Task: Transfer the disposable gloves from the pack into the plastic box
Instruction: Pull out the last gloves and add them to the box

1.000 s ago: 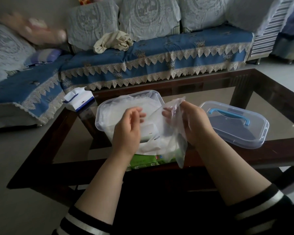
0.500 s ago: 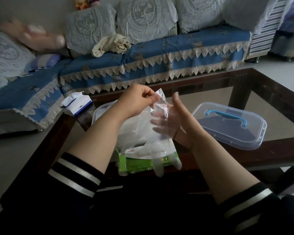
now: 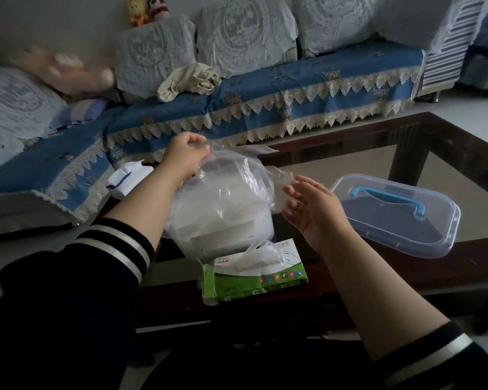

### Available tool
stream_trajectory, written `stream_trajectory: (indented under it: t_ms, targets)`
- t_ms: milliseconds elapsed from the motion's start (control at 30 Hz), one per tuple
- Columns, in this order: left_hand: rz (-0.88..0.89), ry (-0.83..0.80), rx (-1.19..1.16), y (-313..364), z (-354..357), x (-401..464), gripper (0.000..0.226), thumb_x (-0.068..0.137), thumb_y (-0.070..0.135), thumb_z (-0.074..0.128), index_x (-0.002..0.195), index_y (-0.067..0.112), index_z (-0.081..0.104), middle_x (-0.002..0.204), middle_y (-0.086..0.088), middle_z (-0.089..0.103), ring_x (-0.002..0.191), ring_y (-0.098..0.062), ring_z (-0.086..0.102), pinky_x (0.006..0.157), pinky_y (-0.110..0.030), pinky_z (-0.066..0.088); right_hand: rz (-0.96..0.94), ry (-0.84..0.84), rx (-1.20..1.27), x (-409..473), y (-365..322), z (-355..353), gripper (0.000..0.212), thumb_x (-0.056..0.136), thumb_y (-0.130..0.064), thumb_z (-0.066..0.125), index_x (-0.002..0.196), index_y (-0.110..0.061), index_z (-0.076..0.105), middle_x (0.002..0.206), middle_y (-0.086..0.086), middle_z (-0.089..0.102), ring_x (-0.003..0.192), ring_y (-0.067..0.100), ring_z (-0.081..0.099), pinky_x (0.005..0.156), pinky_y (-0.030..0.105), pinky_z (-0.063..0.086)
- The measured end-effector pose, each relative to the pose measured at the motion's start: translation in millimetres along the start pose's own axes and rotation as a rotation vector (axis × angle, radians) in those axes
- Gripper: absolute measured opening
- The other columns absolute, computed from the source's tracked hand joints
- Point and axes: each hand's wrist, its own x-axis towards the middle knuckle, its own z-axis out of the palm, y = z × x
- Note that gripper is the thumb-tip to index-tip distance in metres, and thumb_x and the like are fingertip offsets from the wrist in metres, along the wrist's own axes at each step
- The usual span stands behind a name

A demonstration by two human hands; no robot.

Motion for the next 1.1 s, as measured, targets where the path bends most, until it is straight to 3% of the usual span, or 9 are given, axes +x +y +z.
stream_trajectory:
  t_ms: [167,300,467,634,700,800,900,1000,1100]
  targets:
    - [-0.099,0.116,0.183,-33,-11,8,0.016,0.096,0.020,0.056,0.112,0.021,0.051,0.118,-0.004,0.058,0.097,-0.023,0.064,0.082,-0.041,0.057,-0.012,-0.036,-0.087,1,6,7,0.023,0.096,-0.007,0.048,0.119,-0.008,0.052,0.077,0.006,0.061,0.061,0.014,0.046,0.063,0.028,0.044]
    - [-0.132,0.135,0.412,-55,-7,0,0.032,0.097,0.014,0.051,0.128,0.015,0.043,0.125,-0.014,0.058,0.110,-0.033,0.058,0.080,-0.035,0.045,-0.021,-0.026,-0.153,3,11,12,0.022,0.097,-0.010,0.050,0.119,-0.009,0.053,0.075,0.004,0.064,0.060,0.013,0.050,0.063,0.029,0.049]
    - [-0.160,0.135,0.593,-74,-9,-14,0.031,0.092,0.010,0.044,0.115,0.027,0.034,0.119,-0.012,0.061,0.106,-0.035,0.057,0.090,-0.053,0.049,-0.028,-0.050,-0.263,1,19,18,0.021,0.097,-0.013,0.052,0.117,-0.011,0.054,0.082,0.004,0.065,0.058,0.011,0.052,0.064,0.028,0.051]
    - [-0.075,0.142,0.731,-75,-14,-22,0.028,0.095,0.015,0.048,0.122,0.021,0.045,0.130,-0.010,0.050,0.120,-0.033,0.047,0.091,-0.050,0.048,-0.176,-0.008,-0.727,6,23,12,0.025,0.097,-0.030,0.053,0.109,-0.010,0.059,0.086,0.002,0.068,0.067,0.012,0.059,0.071,0.031,0.056]
    - [0.000,0.194,0.725,-76,-21,-25,0.023,0.096,0.017,0.052,0.119,0.019,0.053,0.128,-0.011,0.051,0.121,-0.032,0.043,0.089,-0.045,0.045,-0.263,-0.002,-0.977,9,25,7,0.036,0.096,-0.043,0.050,0.095,-0.009,0.063,0.079,0.000,0.067,0.066,0.012,0.059,0.073,0.035,0.055]
    - [0.064,0.251,0.582,-85,-32,-26,0.014,0.093,0.019,0.058,0.107,0.019,0.058,0.101,-0.003,0.062,0.105,-0.030,0.054,0.084,-0.044,0.049,-0.262,-0.066,-1.230,13,30,-1,0.058,0.091,-0.058,0.046,0.089,-0.002,0.064,0.074,0.006,0.066,0.065,0.020,0.060,0.072,0.040,0.054]
    - [0.034,0.240,0.462,-95,-38,-36,0.008,0.093,0.020,0.060,0.100,0.018,0.058,0.082,0.005,0.056,0.092,-0.026,0.057,0.073,-0.034,0.044,-0.244,-0.147,-1.351,13,36,-6,0.056,0.085,-0.062,0.053,0.092,-0.006,0.063,0.073,0.001,0.062,0.061,0.013,0.055,0.064,0.032,0.049]
    - [0.121,0.241,0.448,-101,-38,-47,0.006,0.092,0.016,0.060,0.099,0.015,0.060,0.085,0.001,0.057,0.086,-0.024,0.058,0.070,-0.031,0.043,-0.266,-0.217,-1.369,11,41,-6,0.041,0.080,-0.058,0.064,0.097,-0.021,0.059,0.088,-0.011,0.061,0.078,0.002,0.056,0.067,0.023,0.047]
    - [0.280,0.180,0.522,-106,-37,-49,0.016,0.092,0.006,0.057,0.102,0.014,0.066,0.105,-0.005,0.058,0.102,-0.025,0.053,0.083,-0.037,0.047,-0.288,-0.245,-1.359,10,43,-5,0.033,0.082,-0.051,0.067,0.098,-0.024,0.058,0.094,-0.013,0.060,0.082,0.000,0.054,0.066,0.020,0.044]
